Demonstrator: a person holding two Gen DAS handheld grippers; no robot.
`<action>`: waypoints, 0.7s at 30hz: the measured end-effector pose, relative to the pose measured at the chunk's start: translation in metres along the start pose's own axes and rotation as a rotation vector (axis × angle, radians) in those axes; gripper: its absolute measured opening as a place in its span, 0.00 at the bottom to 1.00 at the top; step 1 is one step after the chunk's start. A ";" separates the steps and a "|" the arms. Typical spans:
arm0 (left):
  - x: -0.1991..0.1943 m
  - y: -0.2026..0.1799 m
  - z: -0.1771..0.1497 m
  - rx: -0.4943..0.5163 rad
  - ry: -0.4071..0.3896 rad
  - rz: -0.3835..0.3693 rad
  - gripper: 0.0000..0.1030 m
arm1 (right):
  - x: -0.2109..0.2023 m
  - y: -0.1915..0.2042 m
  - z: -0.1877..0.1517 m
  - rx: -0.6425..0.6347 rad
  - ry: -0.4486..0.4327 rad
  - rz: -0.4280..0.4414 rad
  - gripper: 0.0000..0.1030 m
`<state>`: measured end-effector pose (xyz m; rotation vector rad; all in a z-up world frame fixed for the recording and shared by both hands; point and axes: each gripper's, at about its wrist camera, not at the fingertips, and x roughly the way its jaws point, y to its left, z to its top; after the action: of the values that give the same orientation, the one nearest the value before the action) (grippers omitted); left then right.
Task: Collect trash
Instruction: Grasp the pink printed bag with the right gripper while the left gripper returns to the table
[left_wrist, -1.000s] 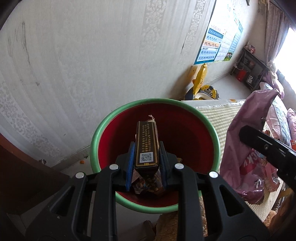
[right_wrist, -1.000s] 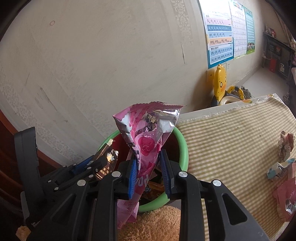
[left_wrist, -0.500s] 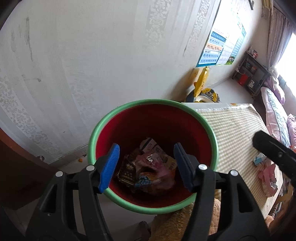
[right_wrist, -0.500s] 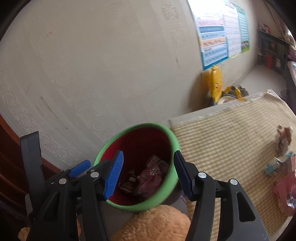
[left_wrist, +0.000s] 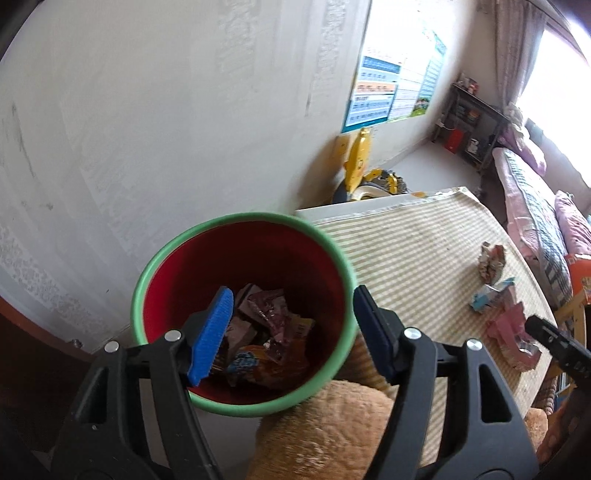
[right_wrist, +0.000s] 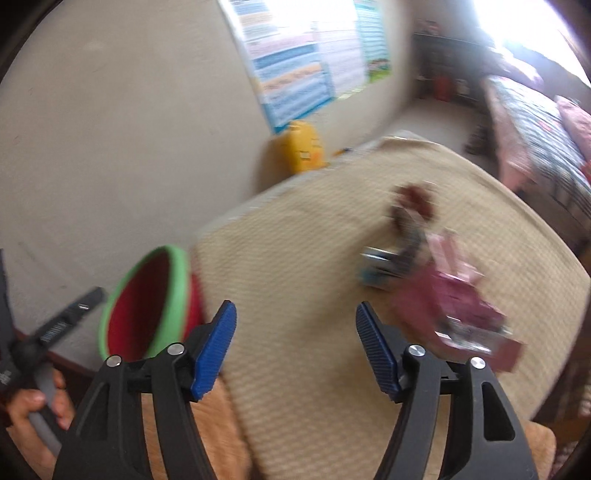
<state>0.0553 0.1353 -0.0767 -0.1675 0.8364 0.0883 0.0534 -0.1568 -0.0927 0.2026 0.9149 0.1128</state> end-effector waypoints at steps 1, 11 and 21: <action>-0.005 -0.005 0.001 0.012 -0.012 -0.003 0.64 | -0.002 -0.010 -0.003 0.007 0.000 -0.022 0.66; -0.017 -0.045 -0.002 0.098 -0.028 -0.015 0.67 | 0.014 -0.097 -0.009 0.057 0.108 -0.149 0.73; -0.018 -0.101 -0.008 0.218 -0.011 -0.047 0.67 | 0.052 -0.091 -0.016 -0.120 0.169 -0.171 0.52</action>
<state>0.0515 0.0339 -0.0572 0.0178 0.8250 -0.0464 0.0729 -0.2342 -0.1629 0.0024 1.0858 0.0268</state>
